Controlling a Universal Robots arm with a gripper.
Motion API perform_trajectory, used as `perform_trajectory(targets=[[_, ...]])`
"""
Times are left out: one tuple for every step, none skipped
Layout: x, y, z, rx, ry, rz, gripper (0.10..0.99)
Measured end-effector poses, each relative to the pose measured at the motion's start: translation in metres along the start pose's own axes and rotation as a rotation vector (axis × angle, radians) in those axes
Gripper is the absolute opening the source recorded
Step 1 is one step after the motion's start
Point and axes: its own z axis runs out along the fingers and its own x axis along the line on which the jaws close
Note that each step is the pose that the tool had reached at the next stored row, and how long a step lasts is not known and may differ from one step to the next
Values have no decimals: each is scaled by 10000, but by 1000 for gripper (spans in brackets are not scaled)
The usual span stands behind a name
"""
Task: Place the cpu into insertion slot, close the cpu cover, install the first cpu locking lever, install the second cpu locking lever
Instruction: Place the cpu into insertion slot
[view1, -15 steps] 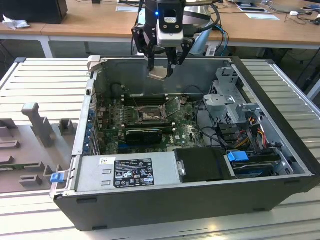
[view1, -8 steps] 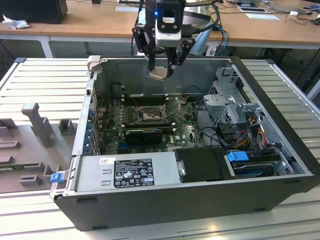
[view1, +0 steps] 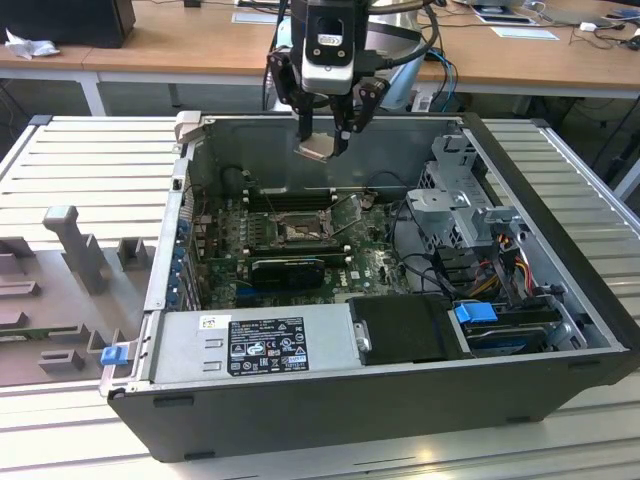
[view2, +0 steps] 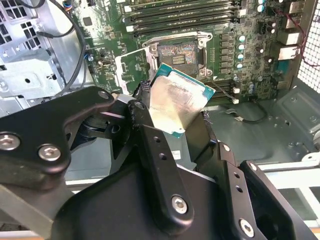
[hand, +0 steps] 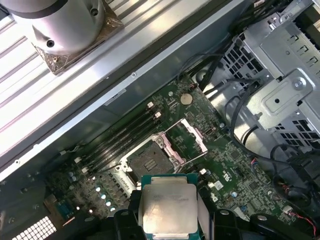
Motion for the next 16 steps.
perform_trajectory(targets=[[0, 0, 1, -1, -9, 100, 525], [0, 0, 2, -1, -12, 136, 525], [0, 0, 2, -2, -14, 157, 525], [0, 0, 4, -3, -19, 208, 525], [0, 0, 6, -4, -23, 258, 525], [0, 0, 7, -5, -32, 351, 525], [0, -1, 9, -7, -41, 458, 525], [0, -1, 11, -10, -50, 559, 525], [0, -1, 13, -13, -63, 708, 525], [0, -1, 15, -15, -74, 835, 525], [-1, -2, 17, -18, -93, 1038, 525], [-1, -2, 17, -19, -101, 1135, 525], [0, -2, 17, -22, -113, 1269, 525], [0, -2, 18, -24, -119, 1345, 525], [0, -2, 18, -25, -126, 1418, 525], [0, -2, 18, -26, -133, 1501, 525]])
